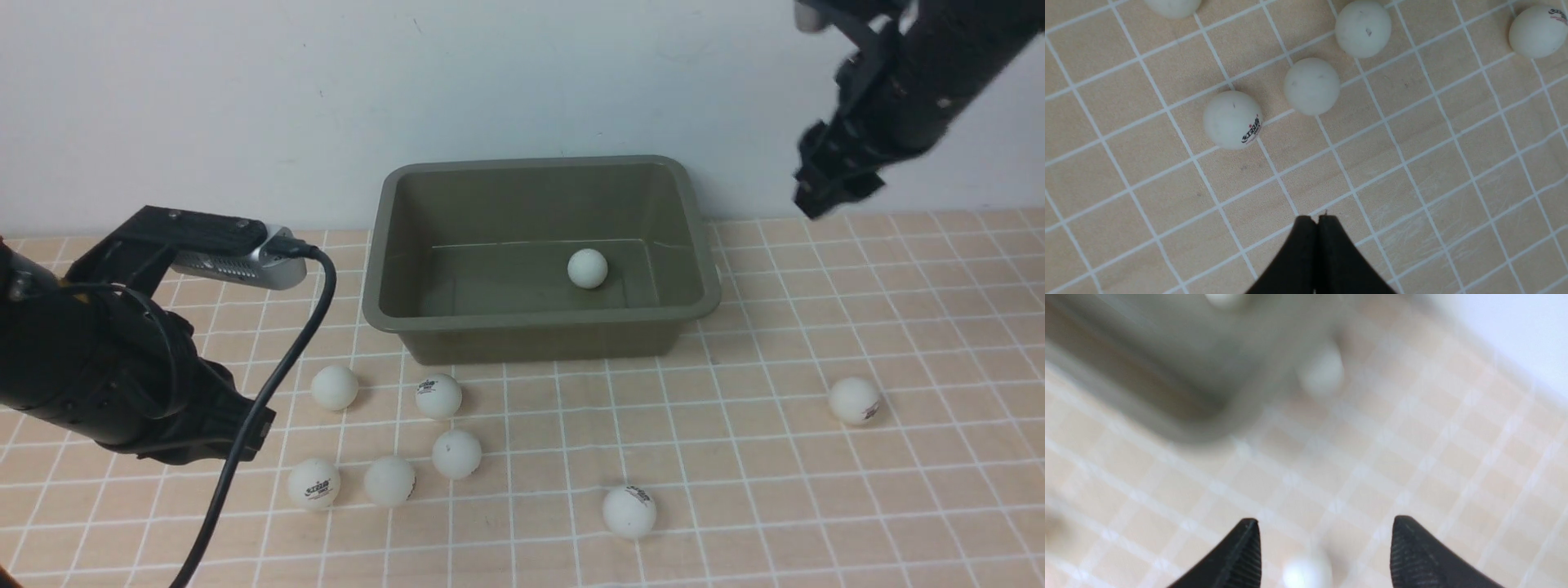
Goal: Put the table tennis balls into the box on the light coffee tablecloth.
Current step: 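Reach for and grasp a ping pong ball on the table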
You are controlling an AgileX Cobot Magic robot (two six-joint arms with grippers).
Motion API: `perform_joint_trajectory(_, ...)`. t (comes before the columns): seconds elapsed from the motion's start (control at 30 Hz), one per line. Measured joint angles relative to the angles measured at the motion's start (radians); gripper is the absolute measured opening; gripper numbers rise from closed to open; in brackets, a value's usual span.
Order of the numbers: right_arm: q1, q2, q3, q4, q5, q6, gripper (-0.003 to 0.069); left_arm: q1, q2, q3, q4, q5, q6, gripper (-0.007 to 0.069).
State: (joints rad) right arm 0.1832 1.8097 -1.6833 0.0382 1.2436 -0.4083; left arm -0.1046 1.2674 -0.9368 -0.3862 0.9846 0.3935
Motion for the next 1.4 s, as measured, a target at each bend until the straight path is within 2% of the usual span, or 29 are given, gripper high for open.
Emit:
perform_joint_trajectory(0.13,-0.053,-0.009,0.153,-0.003,-0.041,0.021,0.0396,0.0,0.0,0.0,-0.005,0.0,0.0,-0.0069)
perform_joint_trajectory(0.3,-0.059,-0.009,0.274,-0.007,-0.153,0.042,0.0396,0.0,0.0,0.0,-0.006,0.0,0.0,-0.0069)
perform_joint_trajectory(0.6,-0.059,0.05,0.288,-0.007,-0.212,0.09,0.0396,0.0,0.0,0.0,-0.011,0.0,0.0,-0.0069)
perform_joint_trajectory(1.23,-0.059,0.217,0.288,0.015,-0.23,0.093,0.0418,0.0,0.0,0.0,-0.012,0.0,0.001,-0.0069)
perform_joint_trajectory(1.33,-0.059,0.229,0.288,0.007,-0.225,0.093,0.0402,0.0,0.0,0.0,-0.012,0.0,0.001,-0.0069)
perform_joint_trajectory(1.4,-0.059,0.236,0.288,-0.001,-0.212,0.094,0.0367,0.0,0.0,0.0,-0.012,0.0,0.002,-0.0069)
